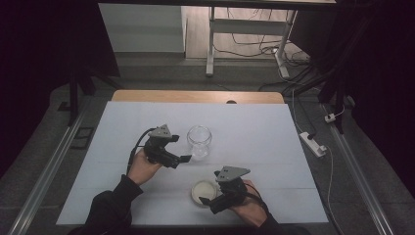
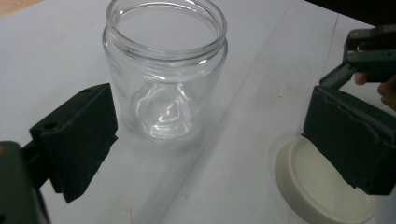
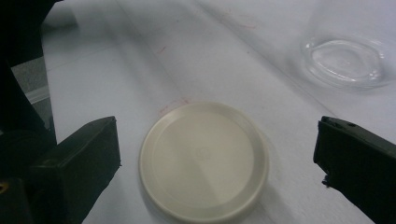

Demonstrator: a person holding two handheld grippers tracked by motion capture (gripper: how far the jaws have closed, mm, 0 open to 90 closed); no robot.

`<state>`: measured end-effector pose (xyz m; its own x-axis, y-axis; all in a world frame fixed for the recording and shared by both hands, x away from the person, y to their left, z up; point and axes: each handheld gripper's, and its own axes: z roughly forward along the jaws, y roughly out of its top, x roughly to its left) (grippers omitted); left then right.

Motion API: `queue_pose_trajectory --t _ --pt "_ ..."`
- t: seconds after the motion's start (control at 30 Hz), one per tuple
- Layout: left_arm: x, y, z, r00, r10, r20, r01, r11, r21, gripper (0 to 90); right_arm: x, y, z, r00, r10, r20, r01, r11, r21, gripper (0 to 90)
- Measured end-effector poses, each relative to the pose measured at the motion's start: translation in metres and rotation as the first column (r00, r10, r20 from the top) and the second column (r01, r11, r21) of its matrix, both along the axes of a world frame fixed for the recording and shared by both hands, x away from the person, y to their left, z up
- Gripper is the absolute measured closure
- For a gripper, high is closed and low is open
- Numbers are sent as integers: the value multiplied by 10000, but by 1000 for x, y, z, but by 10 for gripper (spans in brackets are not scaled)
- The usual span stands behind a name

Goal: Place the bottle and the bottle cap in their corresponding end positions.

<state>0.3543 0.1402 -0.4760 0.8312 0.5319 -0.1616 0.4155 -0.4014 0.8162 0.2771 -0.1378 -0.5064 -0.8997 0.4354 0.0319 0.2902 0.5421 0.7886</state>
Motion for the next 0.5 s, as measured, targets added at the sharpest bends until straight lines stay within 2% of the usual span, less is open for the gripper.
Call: queue_pose_trajectory --t 0.27,0.5 --pt "-19 7 -1 9993 -79 -368 67 9995 -318 1 1 -9 6 9999 -126 28 126 9999 55 2" --pt "-37 12 -1 9990 -134 -428 116 9990 -423 0 1 -19 13 9993 -341 165 339 9994 112 1"
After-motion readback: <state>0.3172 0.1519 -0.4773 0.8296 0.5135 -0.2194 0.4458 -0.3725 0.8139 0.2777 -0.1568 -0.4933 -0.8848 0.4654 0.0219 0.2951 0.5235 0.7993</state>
